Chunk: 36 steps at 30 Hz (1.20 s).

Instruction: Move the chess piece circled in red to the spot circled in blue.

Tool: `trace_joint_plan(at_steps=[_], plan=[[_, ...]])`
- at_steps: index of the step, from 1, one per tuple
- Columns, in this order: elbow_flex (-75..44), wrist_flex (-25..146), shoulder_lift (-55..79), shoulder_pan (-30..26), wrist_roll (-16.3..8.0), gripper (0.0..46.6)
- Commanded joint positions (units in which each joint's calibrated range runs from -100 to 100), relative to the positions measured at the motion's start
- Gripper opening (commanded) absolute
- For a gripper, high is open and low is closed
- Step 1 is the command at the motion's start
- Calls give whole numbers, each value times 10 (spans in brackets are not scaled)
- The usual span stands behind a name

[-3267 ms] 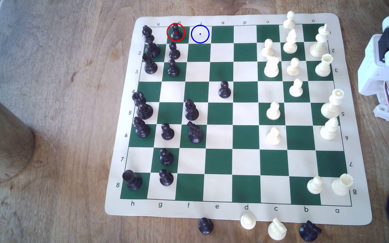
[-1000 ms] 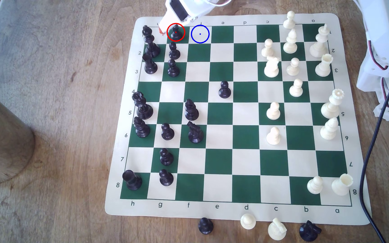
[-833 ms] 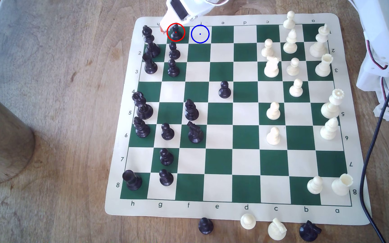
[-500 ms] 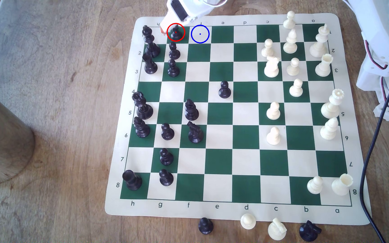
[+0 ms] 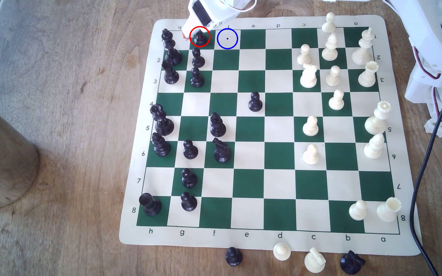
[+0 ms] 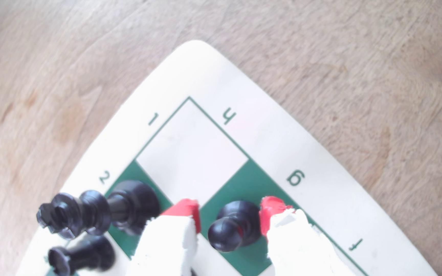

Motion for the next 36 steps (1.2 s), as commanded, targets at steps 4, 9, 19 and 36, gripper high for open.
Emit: trace_joint_plan(at_steps=[4, 9, 19, 36], plan=[[-53, -7, -17, -7, 5, 2], [-53, -2, -17, -11, 6, 2], [-49, -16, -59, -7, 6, 2], [151, -60, -200, 10, 13, 2]])
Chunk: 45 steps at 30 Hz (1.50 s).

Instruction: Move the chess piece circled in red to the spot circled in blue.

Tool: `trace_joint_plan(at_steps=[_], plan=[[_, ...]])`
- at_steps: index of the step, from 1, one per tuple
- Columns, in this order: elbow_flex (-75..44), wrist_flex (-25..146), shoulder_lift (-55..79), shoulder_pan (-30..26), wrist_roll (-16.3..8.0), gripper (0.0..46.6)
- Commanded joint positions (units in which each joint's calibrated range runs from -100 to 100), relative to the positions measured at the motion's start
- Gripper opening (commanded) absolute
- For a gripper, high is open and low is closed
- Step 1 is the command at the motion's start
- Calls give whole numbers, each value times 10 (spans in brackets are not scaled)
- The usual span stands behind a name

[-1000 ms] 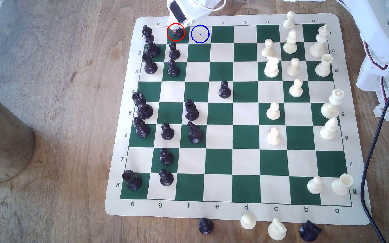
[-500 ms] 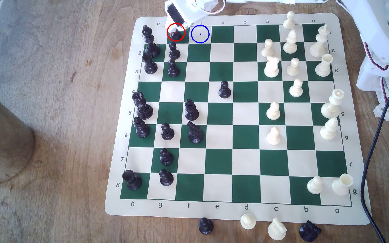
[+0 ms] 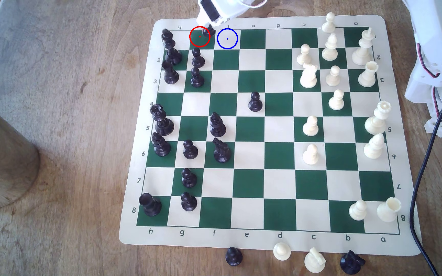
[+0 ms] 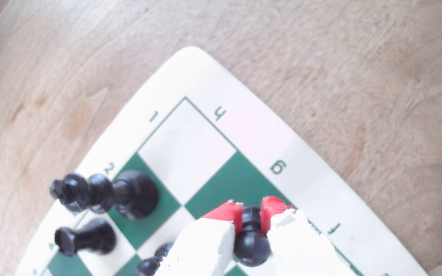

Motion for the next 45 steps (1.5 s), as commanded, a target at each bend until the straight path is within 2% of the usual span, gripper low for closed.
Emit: trace_joint_plan(at_steps=[1, 13, 40, 43, 45], plan=[[17, -11, -102, 3, 6, 2], [124, -18, -152, 6, 28, 3], [117, -43, -74, 16, 34, 3], [115, -43, -73, 16, 35, 12], [114, -42, -71, 14, 35, 44]])
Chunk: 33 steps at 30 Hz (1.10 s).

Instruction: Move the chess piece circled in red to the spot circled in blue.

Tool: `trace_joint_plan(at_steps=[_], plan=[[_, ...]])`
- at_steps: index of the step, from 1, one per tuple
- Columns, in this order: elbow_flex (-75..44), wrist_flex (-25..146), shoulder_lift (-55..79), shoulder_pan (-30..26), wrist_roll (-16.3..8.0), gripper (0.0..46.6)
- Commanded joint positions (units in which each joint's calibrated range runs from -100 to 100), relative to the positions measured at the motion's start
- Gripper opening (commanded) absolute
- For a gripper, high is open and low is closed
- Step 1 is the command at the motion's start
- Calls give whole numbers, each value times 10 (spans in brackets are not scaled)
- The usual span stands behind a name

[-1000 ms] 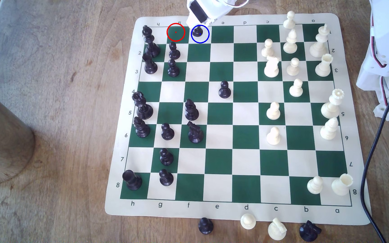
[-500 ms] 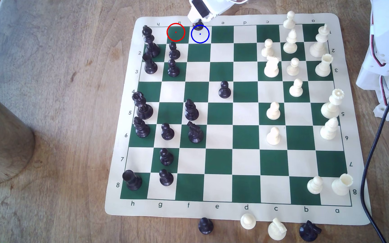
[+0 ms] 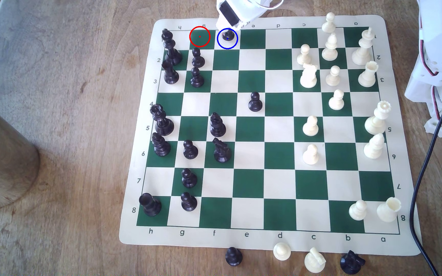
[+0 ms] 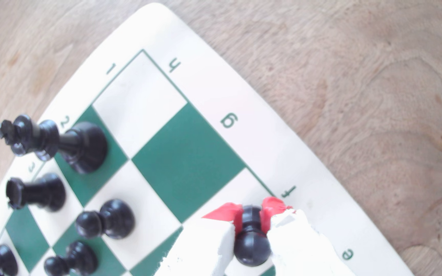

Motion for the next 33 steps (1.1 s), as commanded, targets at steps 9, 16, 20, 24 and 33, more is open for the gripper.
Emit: trace_joint_plan(at_steps=[9, 16, 20, 24, 33], plan=[[-22, -6, -11, 0, 3, 158], [-12, 27, -47, 3, 4, 196], [-1, 40, -81, 9, 4, 230], [23, 48, -113, 18, 10, 237], [104, 91, -230, 12, 14, 239]])
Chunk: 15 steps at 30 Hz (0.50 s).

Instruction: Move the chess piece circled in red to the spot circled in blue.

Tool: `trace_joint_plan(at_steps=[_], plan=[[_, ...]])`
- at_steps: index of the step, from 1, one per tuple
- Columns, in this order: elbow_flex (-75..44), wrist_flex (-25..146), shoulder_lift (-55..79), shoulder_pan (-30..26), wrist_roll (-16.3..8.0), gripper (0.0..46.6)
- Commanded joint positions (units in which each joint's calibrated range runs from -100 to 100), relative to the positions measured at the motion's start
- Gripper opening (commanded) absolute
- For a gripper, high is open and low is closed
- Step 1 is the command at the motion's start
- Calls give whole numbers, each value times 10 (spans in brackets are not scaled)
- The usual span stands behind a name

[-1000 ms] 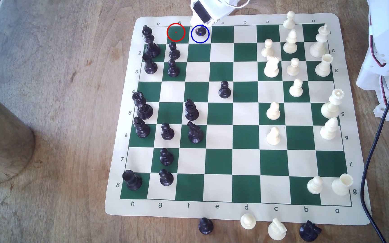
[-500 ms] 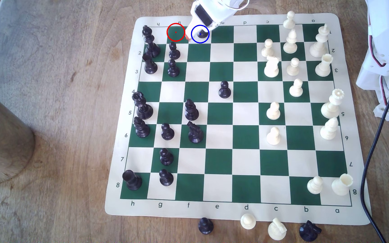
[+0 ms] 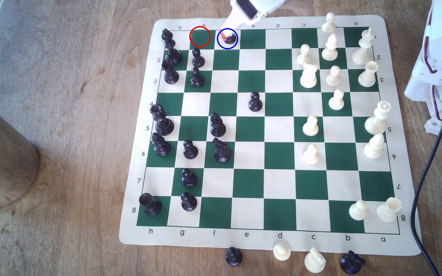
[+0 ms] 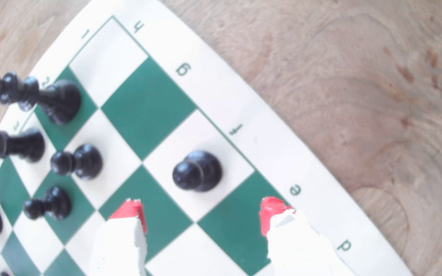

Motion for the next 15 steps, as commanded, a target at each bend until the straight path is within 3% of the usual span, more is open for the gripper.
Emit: trace_joint_plan(at_steps=[1, 15], plan=[[25, 37, -142, -16, -1, 238], [355, 96, -537, -86, -6, 220]])
